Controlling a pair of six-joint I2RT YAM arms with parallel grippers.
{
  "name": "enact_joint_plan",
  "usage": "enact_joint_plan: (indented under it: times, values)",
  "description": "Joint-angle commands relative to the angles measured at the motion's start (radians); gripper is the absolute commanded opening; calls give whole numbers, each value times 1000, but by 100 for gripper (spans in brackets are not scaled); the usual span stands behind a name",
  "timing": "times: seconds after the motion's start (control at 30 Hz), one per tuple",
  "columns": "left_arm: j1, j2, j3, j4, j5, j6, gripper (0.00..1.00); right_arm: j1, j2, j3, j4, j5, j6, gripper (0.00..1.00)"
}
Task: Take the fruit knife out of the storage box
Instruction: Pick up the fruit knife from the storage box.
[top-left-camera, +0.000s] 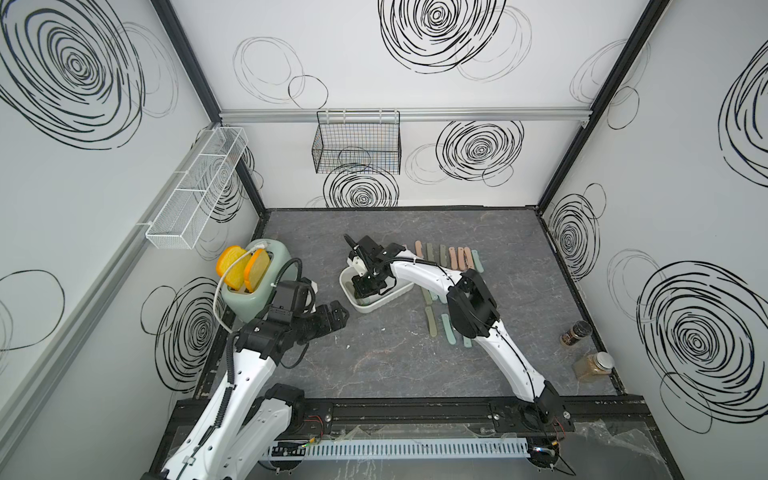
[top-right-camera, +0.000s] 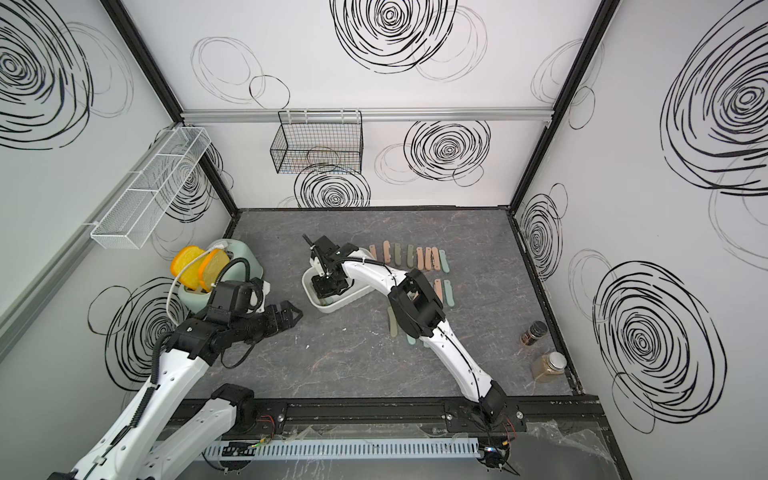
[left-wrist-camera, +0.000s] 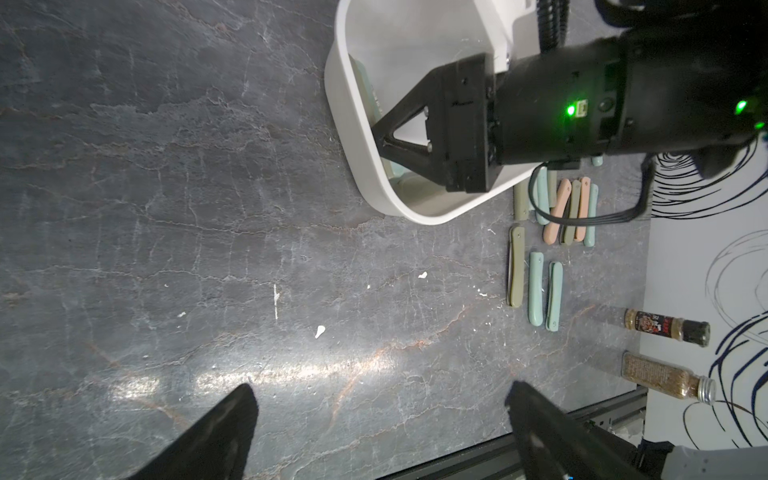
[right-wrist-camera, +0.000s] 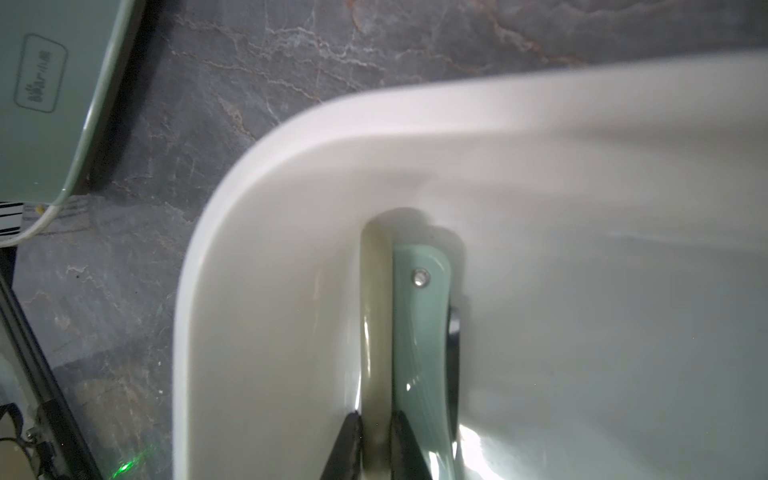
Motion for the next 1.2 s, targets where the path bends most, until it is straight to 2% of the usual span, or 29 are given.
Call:
enact_joint_plan:
  times: [0.0,0.37,1.17]
  values:
    - [-6,-11,-9,22,9,12,98,-13,27,27,-53,89,3,14]
    - [-9,-14,-20,20,7,15,98,-33,-15,35,-80,212,-16,9]
    - [-36,55,11,116,9,-28,98,-79,-185,19,-82,138,-31,7]
